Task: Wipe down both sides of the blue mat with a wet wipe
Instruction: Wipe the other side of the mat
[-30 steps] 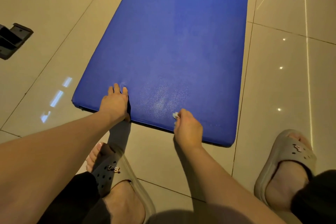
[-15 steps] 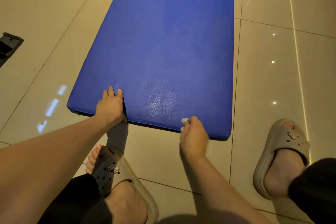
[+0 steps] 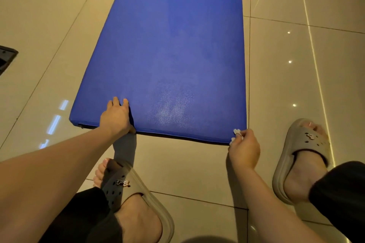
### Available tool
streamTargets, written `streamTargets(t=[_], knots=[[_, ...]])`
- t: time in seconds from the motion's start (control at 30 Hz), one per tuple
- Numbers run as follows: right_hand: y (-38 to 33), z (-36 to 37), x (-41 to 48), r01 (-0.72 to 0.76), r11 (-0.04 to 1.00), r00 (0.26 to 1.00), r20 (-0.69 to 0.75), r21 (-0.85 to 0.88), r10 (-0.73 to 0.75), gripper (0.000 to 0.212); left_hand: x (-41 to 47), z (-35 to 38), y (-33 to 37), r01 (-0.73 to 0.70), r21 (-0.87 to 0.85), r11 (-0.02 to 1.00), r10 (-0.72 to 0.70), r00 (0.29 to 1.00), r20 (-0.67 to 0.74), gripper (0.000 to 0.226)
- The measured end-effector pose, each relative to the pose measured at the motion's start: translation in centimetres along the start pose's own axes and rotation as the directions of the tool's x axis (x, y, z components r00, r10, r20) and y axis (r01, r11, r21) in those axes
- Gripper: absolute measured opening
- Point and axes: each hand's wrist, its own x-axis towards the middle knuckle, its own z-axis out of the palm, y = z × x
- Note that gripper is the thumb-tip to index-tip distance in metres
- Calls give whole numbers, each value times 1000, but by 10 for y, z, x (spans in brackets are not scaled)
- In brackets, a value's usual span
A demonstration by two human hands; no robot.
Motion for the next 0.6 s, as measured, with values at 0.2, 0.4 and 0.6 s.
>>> streamTargets(t=[0.2,0.4,0.6], knots=[[-58,58,-48,201,977,955,208,66,-210,6,-30,22,42,65,-123,990,-66,998,-2,97],[-12,10,-11,172,975,977,153,-143,-150,10,-42,33,80,100,-198,975,-99,995,16,145],[4,-8,3,14,994,1000,21,-110,-11,7,-41,39,89,136,-202,970,-141,990,-14,148]])
